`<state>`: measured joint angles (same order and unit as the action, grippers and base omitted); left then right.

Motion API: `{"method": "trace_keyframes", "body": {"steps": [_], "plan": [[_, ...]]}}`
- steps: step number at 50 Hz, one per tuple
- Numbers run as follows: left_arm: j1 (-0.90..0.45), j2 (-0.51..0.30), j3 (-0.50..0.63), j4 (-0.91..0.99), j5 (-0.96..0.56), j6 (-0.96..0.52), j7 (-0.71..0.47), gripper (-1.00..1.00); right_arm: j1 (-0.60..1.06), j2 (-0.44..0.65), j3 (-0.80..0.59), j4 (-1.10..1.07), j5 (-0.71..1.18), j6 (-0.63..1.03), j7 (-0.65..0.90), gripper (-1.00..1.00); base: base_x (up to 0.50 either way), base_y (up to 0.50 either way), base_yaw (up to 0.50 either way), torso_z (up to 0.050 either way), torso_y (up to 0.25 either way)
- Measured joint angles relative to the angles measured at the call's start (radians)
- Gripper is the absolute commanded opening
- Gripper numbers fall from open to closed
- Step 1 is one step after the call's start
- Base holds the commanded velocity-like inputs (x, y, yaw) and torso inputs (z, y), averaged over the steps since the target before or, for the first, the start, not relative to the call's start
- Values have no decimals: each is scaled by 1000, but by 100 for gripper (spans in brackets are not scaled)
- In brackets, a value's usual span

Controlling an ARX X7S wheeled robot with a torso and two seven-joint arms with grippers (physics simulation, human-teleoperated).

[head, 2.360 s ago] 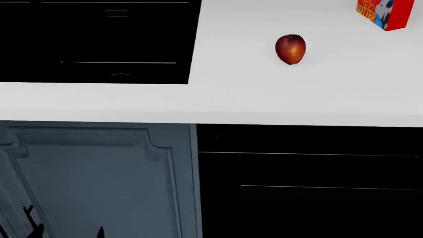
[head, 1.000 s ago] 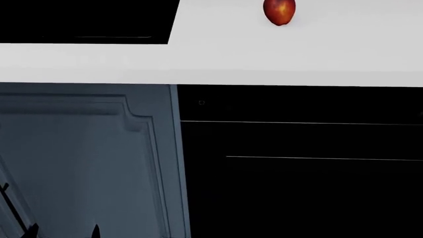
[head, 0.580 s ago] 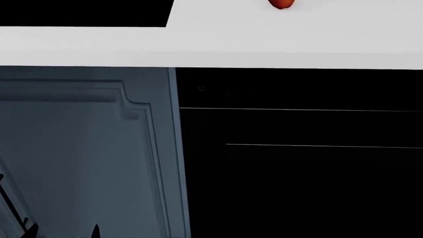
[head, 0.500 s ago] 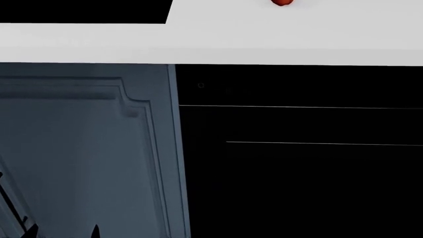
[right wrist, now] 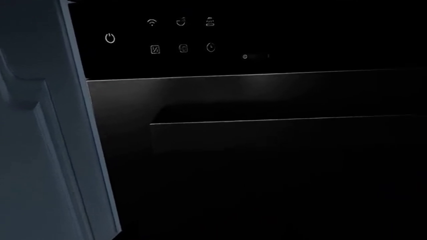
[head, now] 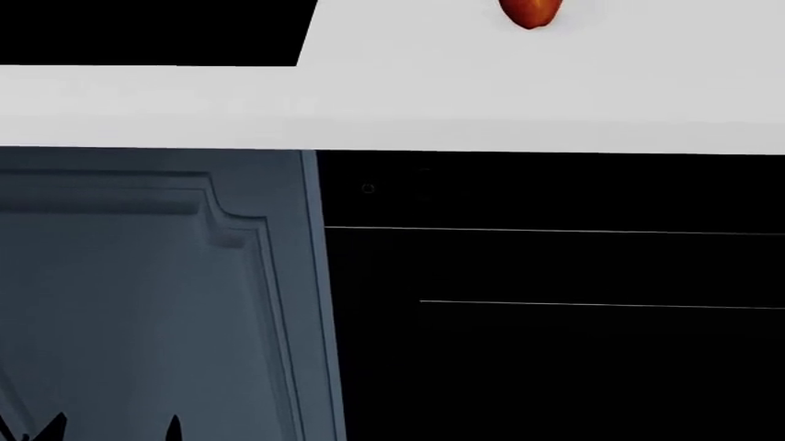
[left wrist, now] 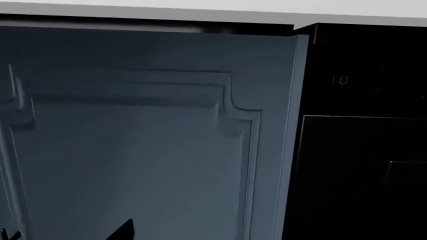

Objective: Open the dishwasher door

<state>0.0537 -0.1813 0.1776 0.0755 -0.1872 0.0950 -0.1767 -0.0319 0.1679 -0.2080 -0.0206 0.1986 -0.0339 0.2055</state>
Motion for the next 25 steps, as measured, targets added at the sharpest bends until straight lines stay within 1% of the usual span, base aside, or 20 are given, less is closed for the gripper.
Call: {"method": "trace_keyframes", "body": {"steps": [9,20,25], "plan": [[0,-4,5,-1,0,9,-5,100,-2,5,-4,-4,6,0,5,100,352,0,0,0,0],[2,-10,12,1,0,17,-12,100,-6,13,-8,-7,11,-10,9,100,0,0,0,0,0],[2,-13,15,4,-1,16,-15,100,-7,37,-26,-37,-34,5,20,100,0,0,0,0,0]]}}
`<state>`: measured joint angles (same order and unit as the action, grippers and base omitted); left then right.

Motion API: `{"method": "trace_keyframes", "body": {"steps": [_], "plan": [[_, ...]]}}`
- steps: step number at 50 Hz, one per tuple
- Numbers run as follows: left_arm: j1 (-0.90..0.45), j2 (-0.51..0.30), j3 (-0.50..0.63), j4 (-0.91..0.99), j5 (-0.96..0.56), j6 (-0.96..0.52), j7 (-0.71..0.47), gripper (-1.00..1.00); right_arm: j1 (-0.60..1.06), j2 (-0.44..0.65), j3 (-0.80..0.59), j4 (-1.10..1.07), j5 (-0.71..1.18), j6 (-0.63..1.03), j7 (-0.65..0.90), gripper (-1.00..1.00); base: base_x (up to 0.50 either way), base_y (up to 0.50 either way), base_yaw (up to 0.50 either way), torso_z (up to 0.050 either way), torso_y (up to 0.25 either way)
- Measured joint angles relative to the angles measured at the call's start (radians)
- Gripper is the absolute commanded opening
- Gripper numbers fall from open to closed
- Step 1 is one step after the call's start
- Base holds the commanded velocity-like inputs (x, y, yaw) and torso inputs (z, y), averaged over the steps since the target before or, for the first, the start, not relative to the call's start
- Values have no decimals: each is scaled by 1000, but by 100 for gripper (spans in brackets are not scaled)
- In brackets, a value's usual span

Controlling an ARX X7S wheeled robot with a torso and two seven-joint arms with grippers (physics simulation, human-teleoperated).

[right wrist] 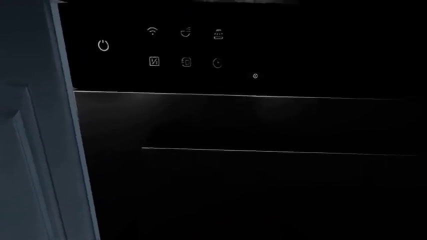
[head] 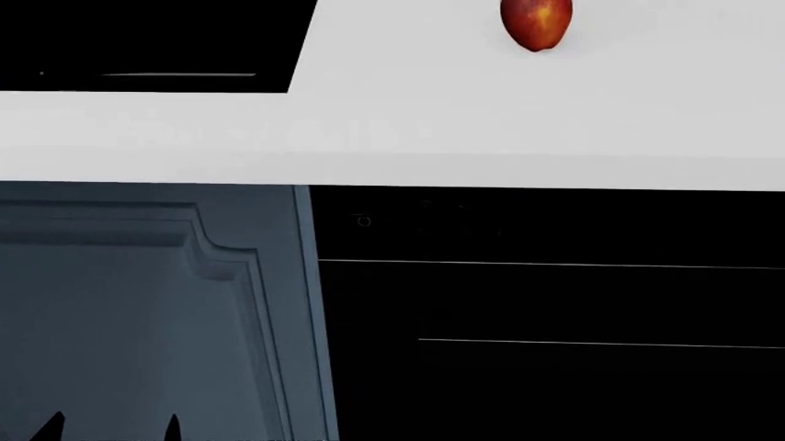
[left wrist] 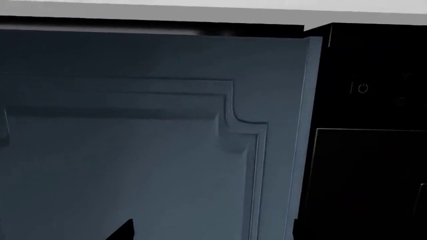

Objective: Open the dishwasher door

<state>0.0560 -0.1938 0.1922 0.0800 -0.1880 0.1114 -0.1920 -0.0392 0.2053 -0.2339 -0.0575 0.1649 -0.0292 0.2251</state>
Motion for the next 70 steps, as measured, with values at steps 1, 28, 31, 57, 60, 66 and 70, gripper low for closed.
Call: {"method": "trace_keyframes", "body": {"steps": [1,28,31,57,60,66,70], "plan": [[0,-1,1,1,0,0,-1,100,1,9,-6,-8,-16,7,2,100,0,0,0,0,0],[-9,-13,24,13,1,1,-14,100,114,305,-194,-161,-543,266,-96,100,0,0,0,0,0],[-9,-15,27,14,2,1,-16,100,140,324,-216,-151,-581,282,-118,100,0,0,0,0,0],[-16,-31,45,25,8,0,-34,100,310,351,-368,7,-740,302,-242,100,0,0,0,0,0],[-16,-33,46,26,7,0,-35,100,328,345,-376,29,-746,301,-247,100,0,0,0,0,0],[-16,-36,48,29,6,2,-39,100,368,327,-393,87,-752,293,-253,100,0,0,0,0,0],[-15,-39,48,30,5,4,-42,100,395,313,-405,136,-754,282,-252,100,0,0,0,0,0]]}}
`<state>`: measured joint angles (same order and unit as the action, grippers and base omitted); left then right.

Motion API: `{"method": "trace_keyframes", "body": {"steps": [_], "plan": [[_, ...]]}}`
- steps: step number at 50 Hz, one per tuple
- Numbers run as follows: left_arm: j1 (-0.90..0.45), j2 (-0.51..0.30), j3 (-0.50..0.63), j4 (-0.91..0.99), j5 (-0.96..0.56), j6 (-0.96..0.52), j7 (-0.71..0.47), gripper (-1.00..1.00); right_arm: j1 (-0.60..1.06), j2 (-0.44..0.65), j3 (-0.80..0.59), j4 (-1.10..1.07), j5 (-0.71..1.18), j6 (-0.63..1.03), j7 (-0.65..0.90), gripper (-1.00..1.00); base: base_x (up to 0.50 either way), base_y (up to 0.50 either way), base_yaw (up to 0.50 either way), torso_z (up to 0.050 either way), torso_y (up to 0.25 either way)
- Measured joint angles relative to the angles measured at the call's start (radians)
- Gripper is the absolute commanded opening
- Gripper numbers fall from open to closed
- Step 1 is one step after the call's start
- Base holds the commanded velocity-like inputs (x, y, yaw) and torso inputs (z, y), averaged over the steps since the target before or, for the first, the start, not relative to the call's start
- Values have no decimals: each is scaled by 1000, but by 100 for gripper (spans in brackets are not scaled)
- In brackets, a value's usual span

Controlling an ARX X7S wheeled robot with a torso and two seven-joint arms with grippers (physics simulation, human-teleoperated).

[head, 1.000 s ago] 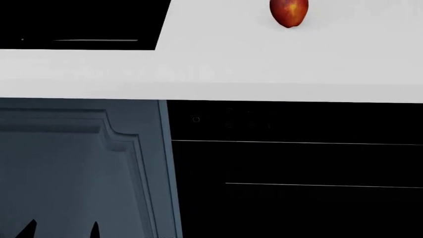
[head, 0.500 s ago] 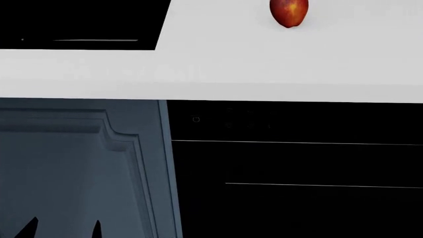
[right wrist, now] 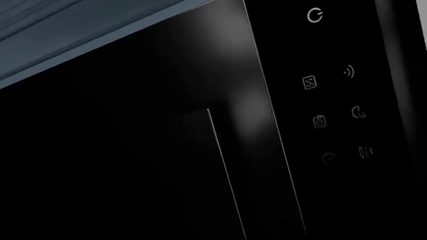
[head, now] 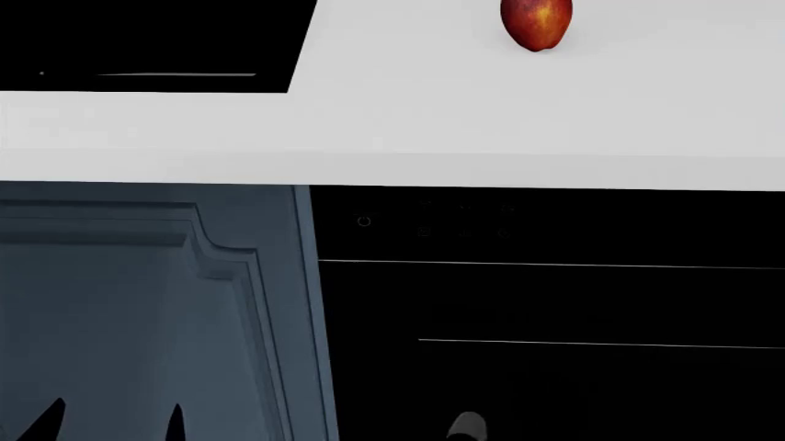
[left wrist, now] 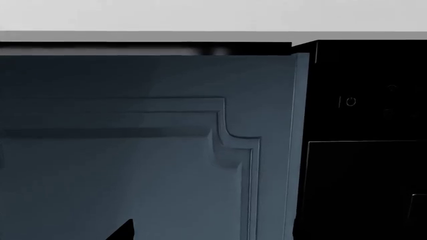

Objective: Open the dishwasher door

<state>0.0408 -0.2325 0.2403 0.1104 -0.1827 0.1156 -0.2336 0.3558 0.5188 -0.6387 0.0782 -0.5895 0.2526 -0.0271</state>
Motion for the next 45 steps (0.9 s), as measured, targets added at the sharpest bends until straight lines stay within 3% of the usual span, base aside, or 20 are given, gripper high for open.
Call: {"method": "trace_keyframes", "body": {"steps": [45], "plan": [[-7,-21,13,19,-5,3,-26,100,283,-133,-84,529,-24,-116,68,100,0,0,0,0,0]]}}
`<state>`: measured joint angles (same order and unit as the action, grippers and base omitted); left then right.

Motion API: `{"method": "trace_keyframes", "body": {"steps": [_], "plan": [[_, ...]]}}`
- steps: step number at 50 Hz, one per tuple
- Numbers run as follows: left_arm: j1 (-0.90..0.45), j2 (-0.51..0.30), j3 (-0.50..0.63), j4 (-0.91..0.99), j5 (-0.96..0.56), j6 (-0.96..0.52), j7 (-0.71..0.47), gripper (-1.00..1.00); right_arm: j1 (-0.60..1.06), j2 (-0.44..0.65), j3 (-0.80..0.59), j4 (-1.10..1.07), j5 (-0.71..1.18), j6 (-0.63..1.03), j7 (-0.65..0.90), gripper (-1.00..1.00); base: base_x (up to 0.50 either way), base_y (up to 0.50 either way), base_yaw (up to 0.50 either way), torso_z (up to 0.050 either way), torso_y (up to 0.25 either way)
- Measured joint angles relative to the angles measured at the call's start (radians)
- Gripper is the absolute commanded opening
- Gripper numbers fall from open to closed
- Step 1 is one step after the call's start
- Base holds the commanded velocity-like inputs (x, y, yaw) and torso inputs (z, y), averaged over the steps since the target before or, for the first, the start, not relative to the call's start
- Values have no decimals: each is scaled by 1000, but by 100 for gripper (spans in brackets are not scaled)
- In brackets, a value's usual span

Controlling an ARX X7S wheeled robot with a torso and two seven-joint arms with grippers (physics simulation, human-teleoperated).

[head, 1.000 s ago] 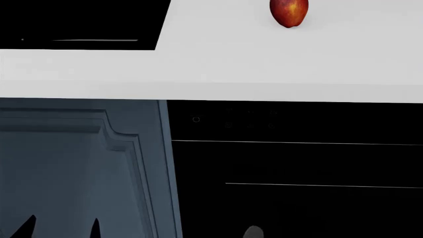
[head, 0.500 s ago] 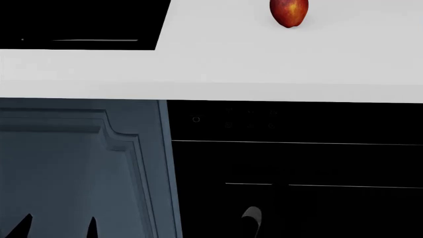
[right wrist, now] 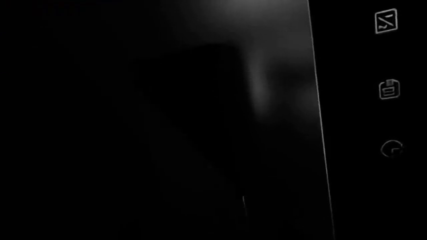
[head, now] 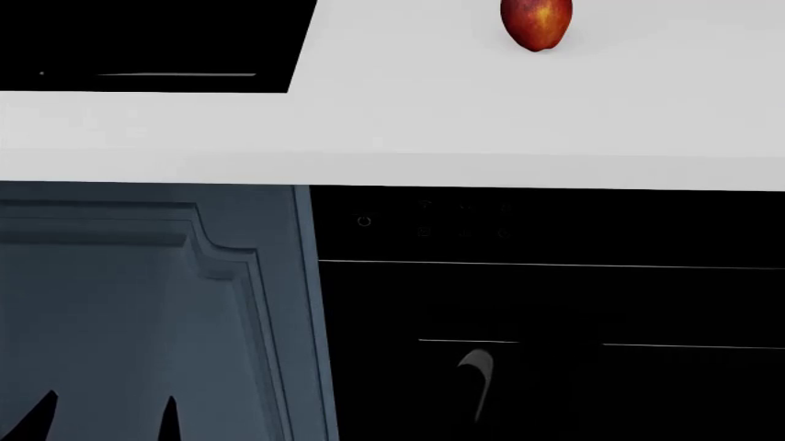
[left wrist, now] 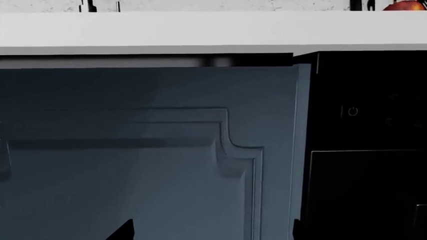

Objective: Open the dishwasher door

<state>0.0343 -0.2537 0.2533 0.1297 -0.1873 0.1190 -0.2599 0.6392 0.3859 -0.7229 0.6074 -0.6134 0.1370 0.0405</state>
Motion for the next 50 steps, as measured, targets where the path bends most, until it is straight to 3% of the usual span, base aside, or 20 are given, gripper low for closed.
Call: {"method": "trace_keyframes", "body": {"steps": [20,21,39,50], "plan": [[4,-12,0,12,-3,0,-14,100,114,-74,-36,275,4,-86,52,100,0,0,0,0,0],[4,-13,0,13,-3,0,-15,100,116,-76,-37,281,4,-89,53,-100,0,0,0,0,0],[4,-19,5,14,-7,4,-21,100,108,-51,-36,218,-23,-62,42,-100,0,0,0,0,0],[2,-24,8,20,-9,2,-25,100,5,23,-18,1,-27,14,-27,-100,0,0,0,0,0]]}}
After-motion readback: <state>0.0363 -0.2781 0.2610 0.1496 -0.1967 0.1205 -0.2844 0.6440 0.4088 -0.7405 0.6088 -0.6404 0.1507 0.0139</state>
